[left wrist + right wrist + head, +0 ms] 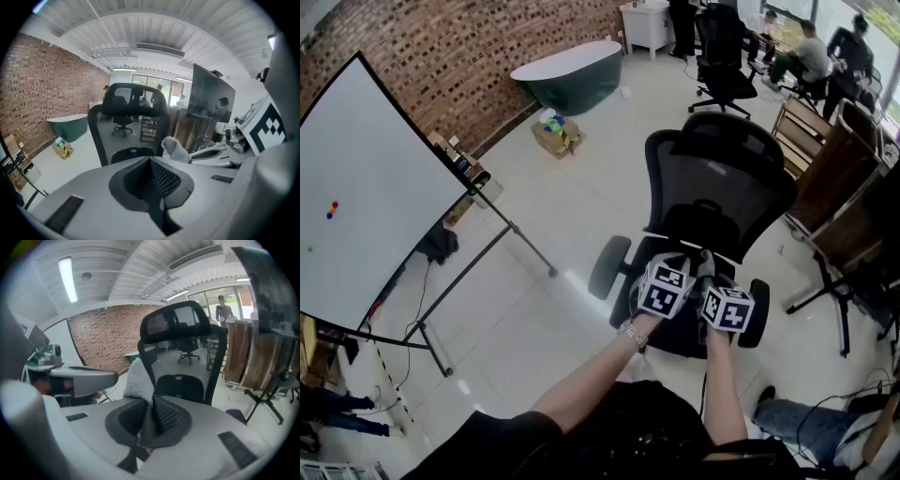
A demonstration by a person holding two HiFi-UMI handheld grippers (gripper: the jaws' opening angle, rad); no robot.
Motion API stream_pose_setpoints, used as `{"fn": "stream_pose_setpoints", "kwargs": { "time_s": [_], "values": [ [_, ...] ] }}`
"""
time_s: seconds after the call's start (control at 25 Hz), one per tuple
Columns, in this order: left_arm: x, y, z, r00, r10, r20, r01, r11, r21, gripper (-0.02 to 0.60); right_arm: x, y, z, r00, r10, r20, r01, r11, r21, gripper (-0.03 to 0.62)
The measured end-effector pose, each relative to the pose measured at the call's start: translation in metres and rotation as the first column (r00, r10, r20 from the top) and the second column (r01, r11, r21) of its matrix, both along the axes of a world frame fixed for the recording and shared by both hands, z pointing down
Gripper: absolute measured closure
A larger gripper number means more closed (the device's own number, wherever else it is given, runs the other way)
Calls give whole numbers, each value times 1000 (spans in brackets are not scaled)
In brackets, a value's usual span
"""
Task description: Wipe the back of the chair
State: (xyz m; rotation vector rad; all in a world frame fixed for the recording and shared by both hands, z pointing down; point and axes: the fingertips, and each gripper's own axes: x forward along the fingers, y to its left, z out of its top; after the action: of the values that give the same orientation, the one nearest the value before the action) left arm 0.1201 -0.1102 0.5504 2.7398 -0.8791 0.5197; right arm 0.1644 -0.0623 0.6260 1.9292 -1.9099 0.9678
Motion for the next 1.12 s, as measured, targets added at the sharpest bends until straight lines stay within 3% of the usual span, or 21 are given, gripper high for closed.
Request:
{"fn": "stream_pose_setpoints", "kwargs": {
  "time_s": [0.16, 0.32, 0.44, 0.56, 0.8, 0.96, 1.12],
  "values": [
    [-10, -59, 2, 999, -30, 16, 30, 1000, -2, 578, -10, -56, -7, 1000, -6, -4, 6, 1000, 17, 577],
    [-2, -96, 10, 999, -40, 19, 41, 999, -12, 577, -21, -92, -5, 998, -67, -3, 67, 998, 18, 577],
    [13, -107, 10, 999, -37, 13, 38, 999, -17, 578, 5, -109, -1, 999, -24, -26, 24, 1000, 0, 577],
    [14, -116, 7, 998, -65, 2, 65, 998, -17, 578, 39, -140, -41, 996, 40, -83, -33, 996, 88, 577],
    [-8, -133, -2, 992, -128, -12, 128, 992, 6, 578, 32, -254, -164, 970, -53, -237, 124, 947, 296, 577],
    [-17, -138, -9, 985, -174, -12, 174, 985, 19, 578, 48, -297, -168, 963, -55, -262, 120, 963, 242, 577],
    [-15, -138, -17, 982, -189, -22, 190, 981, 28, 578, 100, -291, -150, 959, 1, -282, 54, 981, 185, 577]
  ]
}}
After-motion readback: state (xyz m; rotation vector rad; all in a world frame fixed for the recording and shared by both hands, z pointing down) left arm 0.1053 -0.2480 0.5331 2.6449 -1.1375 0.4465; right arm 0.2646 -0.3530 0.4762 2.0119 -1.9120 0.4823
